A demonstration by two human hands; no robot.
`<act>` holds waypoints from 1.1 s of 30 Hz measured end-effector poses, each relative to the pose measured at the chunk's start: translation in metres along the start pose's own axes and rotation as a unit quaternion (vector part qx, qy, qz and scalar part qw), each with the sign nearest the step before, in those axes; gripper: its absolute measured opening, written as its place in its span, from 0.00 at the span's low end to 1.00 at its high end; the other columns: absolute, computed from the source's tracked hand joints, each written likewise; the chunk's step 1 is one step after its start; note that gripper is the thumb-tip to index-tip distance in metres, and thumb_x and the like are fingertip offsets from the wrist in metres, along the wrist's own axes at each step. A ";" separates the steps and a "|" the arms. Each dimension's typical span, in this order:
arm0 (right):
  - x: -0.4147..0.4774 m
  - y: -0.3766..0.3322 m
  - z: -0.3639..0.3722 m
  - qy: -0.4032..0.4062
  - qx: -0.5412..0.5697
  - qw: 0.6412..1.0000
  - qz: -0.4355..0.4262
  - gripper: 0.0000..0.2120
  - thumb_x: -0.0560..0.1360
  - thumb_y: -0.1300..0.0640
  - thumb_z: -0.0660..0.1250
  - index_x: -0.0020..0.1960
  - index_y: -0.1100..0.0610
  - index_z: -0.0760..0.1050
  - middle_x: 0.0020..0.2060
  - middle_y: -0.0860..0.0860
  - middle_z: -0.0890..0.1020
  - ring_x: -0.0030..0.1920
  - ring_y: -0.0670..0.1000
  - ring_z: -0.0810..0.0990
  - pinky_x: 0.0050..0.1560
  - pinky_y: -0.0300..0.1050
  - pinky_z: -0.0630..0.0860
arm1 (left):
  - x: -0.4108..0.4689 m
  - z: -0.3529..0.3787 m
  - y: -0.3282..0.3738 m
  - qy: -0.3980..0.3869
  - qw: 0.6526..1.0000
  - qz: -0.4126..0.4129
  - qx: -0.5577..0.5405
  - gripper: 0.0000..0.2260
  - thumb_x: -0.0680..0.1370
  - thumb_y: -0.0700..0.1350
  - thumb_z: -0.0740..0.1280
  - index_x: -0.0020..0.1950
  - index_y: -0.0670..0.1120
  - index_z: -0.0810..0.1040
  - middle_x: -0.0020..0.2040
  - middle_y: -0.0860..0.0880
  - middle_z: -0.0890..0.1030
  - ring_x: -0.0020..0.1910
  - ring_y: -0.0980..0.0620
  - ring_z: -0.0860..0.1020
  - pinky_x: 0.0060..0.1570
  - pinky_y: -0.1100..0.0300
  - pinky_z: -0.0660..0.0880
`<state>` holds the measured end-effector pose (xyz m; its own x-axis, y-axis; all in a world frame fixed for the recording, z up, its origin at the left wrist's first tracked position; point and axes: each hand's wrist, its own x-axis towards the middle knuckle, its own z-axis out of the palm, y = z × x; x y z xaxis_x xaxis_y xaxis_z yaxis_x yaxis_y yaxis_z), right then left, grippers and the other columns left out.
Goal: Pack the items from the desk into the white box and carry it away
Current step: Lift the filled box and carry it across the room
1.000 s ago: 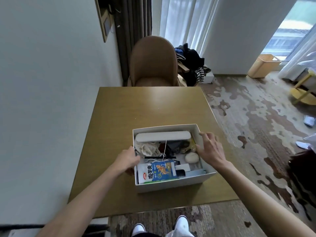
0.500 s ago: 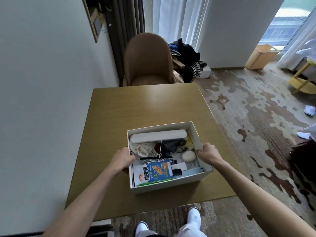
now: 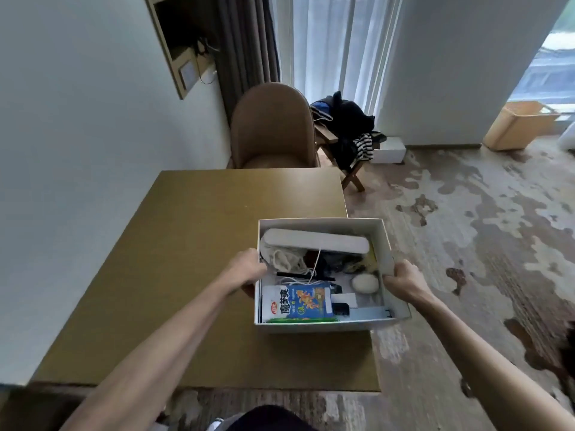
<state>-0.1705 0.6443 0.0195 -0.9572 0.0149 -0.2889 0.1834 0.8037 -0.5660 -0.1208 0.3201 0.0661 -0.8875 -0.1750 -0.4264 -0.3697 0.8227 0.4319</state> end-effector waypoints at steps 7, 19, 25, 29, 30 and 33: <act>0.028 0.110 -0.121 0.020 -0.061 0.998 0.017 0.07 0.70 0.60 0.67 0.37 0.64 0.76 0.32 0.56 0.78 0.33 0.56 0.77 0.34 0.46 0.72 | 0.008 0.084 0.138 -0.037 0.997 0.010 -0.070 0.09 0.77 0.39 0.58 0.47 0.39 0.78 0.40 0.44 0.78 0.35 0.50 0.73 0.30 0.61 0.66; 0.062 0.247 -0.238 0.077 -0.037 0.986 0.142 0.14 0.70 0.62 0.66 0.29 0.53 0.67 0.29 0.49 0.75 0.32 0.52 0.76 0.27 0.38 0.65 | 0.124 0.181 0.312 -0.082 0.990 0.116 0.009 0.10 0.73 0.42 0.60 0.47 0.40 0.78 0.46 0.40 0.83 0.45 0.42 0.81 0.44 0.51 0.77; 0.128 0.314 -0.280 0.071 -0.043 0.975 0.205 0.07 0.70 0.60 0.65 0.34 0.57 0.71 0.39 0.57 0.81 0.47 0.61 0.81 0.40 0.43 0.70 | 0.202 0.214 0.415 -0.118 0.977 0.169 0.046 0.06 0.75 0.43 0.61 0.43 0.42 0.75 0.49 0.38 0.82 0.45 0.42 0.79 0.39 0.57 0.71; 0.215 0.349 -0.303 0.050 -0.056 0.972 0.225 0.04 0.70 0.59 0.65 0.39 0.58 0.77 0.39 0.58 0.82 0.46 0.62 0.82 0.41 0.46 0.74 | 0.279 0.232 0.465 -0.146 0.976 0.157 0.039 0.08 0.75 0.43 0.60 0.46 0.39 0.74 0.51 0.36 0.82 0.50 0.39 0.80 0.43 0.53 0.75; 0.240 0.355 -0.308 0.048 -0.059 0.971 0.229 0.04 0.70 0.59 0.65 0.38 0.58 0.76 0.37 0.57 0.81 0.45 0.62 0.82 0.40 0.46 0.72 | 0.299 0.234 0.475 -0.149 0.976 0.152 0.039 0.09 0.75 0.43 0.60 0.46 0.39 0.75 0.50 0.37 0.82 0.49 0.39 0.80 0.43 0.53 0.76; 0.307 0.363 -0.321 0.040 -0.062 0.968 0.239 0.05 0.69 0.58 0.65 0.36 0.57 0.75 0.35 0.58 0.80 0.44 0.62 0.82 0.40 0.45 0.70 | 0.357 0.232 0.509 -0.161 0.975 0.145 0.048 0.08 0.76 0.43 0.60 0.46 0.40 0.74 0.51 0.36 0.82 0.51 0.39 0.80 0.45 0.53 0.74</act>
<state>-0.4697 1.1314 -0.0271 -0.7843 0.4452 -0.4321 0.5868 0.7584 -0.2837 -0.5617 0.8014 -0.0504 -0.8124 0.2391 -0.5318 -0.0751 0.8616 0.5021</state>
